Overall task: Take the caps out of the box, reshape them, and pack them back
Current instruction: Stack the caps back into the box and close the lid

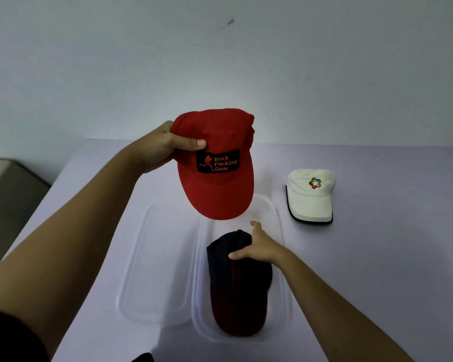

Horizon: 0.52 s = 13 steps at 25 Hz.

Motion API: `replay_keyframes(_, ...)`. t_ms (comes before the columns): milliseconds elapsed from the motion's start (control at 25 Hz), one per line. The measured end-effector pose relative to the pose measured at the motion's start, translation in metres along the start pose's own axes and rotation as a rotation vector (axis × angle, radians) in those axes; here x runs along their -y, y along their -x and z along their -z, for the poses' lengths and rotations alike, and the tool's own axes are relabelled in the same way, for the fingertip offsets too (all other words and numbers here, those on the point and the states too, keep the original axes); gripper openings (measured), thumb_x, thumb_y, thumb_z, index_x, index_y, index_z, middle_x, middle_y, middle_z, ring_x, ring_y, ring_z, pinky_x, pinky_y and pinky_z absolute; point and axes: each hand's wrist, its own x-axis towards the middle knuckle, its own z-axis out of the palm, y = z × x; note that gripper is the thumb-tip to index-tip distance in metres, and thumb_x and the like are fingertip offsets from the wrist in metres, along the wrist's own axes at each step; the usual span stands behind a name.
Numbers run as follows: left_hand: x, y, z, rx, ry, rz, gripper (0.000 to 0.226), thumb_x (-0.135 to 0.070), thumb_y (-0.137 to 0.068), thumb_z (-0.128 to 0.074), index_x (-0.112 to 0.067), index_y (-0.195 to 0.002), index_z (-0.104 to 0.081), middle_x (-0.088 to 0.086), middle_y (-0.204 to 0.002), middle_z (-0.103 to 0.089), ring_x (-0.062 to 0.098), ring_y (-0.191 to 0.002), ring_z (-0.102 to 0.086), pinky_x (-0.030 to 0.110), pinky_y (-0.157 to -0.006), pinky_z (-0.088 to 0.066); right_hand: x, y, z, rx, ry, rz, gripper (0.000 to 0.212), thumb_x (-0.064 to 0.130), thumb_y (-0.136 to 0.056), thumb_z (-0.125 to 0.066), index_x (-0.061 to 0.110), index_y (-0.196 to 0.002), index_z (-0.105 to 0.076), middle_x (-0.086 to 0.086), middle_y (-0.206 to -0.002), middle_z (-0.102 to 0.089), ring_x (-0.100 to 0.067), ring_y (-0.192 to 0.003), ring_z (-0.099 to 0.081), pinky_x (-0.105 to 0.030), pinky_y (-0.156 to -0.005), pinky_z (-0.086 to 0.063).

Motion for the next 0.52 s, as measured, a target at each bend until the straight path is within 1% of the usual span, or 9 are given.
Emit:
replay_keyframes(40,0.005,-0.003,0.002,0.005,0.004,0.008,0.051,-0.013,-0.070,-0.076,-0.009,-0.119,-0.063,0.009,-0.119,-0.068,0.024,-0.111,-0.065,0.028,-0.088,-0.053,0.003,-0.007,0.004,0.038,-0.005,-0.052,0.117,0.030,-0.065,-0.083,0.018,-0.149,-0.002,-0.013,-0.152,-0.026,-0.032,-0.136,-0.035,-0.040,-0.108,-0.035)
replay_keyframes(80,0.009,-0.007,0.003,0.009,0.011,0.011,0.049,-0.012,-0.072,-0.075,-0.010,-0.119,-0.063,0.009,-0.119,-0.068,0.023,-0.110,-0.065,0.029,-0.089,-0.053,0.004,-0.013,0.010,0.079,-0.021,-0.092,0.113,0.027,-0.062,-0.084,0.016,-0.148,-0.011,-0.013,-0.147,-0.036,-0.032,-0.131,-0.041,-0.039,-0.107,-0.038)
replay_keyframes(120,0.013,-0.011,0.004,0.010,0.023,0.014,0.046,-0.011,-0.074,-0.071,-0.009,-0.119,-0.063,0.009,-0.119,-0.068,0.023,-0.110,-0.065,0.030,-0.091,-0.053,0.005,-0.017,0.016,0.135,-0.043,-0.112,0.102,0.023,-0.061,-0.085,0.011,-0.144,-0.026,-0.012,-0.139,-0.046,-0.031,-0.125,-0.048,-0.040,-0.105,-0.041)
replay_keyframes(160,0.018,-0.014,0.004,0.006,0.040,0.018,0.044,-0.011,-0.076,-0.068,-0.009,-0.119,-0.063,0.010,-0.120,-0.068,0.023,-0.110,-0.065,0.031,-0.092,-0.052,0.005,-0.019,0.021,0.202,-0.059,-0.115,0.086,0.020,-0.062,-0.084,0.006,-0.135,-0.042,-0.012,-0.130,-0.056,-0.031,-0.119,-0.054,-0.041,-0.104,-0.043)
replay_keyframes(200,0.023,-0.019,0.005,-0.002,0.062,0.021,0.043,-0.010,-0.076,-0.065,-0.009,-0.119,-0.063,0.010,-0.120,-0.068,0.024,-0.110,-0.065,0.031,-0.092,-0.052,0.006,-0.017,0.025,0.263,-0.057,-0.098,0.068,0.018,-0.065,-0.083,0.005,-0.124,-0.054,-0.012,-0.122,-0.062,-0.031,-0.115,-0.058,-0.043,-0.103,-0.045)
replay_keyframes(240,0.029,-0.023,0.005,-0.008,0.084,0.022,0.042,-0.009,-0.076,-0.064,-0.009,-0.119,-0.063,0.010,-0.120,-0.068,0.024,-0.110,-0.065,0.031,-0.091,-0.052,0.006,-0.013,0.028,0.306,-0.035,-0.072,0.054,0.017,-0.069,-0.080,0.005,-0.117,-0.060,-0.012,-0.118,-0.065,-0.030,-0.112,-0.060,-0.042,-0.102,-0.046)
replay_keyframes(320,0.042,-0.033,0.004,-0.002,0.130,0.039,0.041,-0.008,-0.076,-0.064,-0.010,-0.117,-0.064,0.010,-0.119,-0.068,0.024,-0.110,-0.065,0.030,-0.089,-0.053,0.007,-0.002,0.031,0.328,0.019,-0.013,0.044,0.021,-0.075,-0.076,0.006,-0.114,-0.063,-0.012,-0.117,-0.066,-0.028,-0.110,-0.061,-0.040,-0.100,-0.047)
replay_keyframes(440,0.067,-0.041,-0.012,0.026,0.152,0.110,0.038,-0.010,-0.075,-0.066,-0.015,-0.112,-0.067,0.008,-0.116,-0.069,0.025,-0.109,-0.065,0.034,-0.092,-0.052,0.009,0.020,0.025,0.342,0.070,0.084,0.045,0.024,-0.078,-0.073,0.007,-0.118,-0.061,-0.011,-0.118,-0.066,-0.025,-0.108,-0.062,-0.038,-0.096,-0.051)
replay_keyframes(520,0.088,-0.041,-0.031,0.068,0.100,0.172,0.033,-0.013,-0.073,-0.068,-0.017,-0.105,-0.070,0.008,-0.112,-0.071,0.025,-0.106,-0.067,0.036,-0.093,-0.051,0.008,0.036,0.018,0.338,0.069,0.164,0.045,0.025,-0.077,-0.074,0.012,-0.118,-0.060,-0.007,-0.116,-0.066,-0.022,-0.107,-0.063,-0.037,-0.095,-0.052)
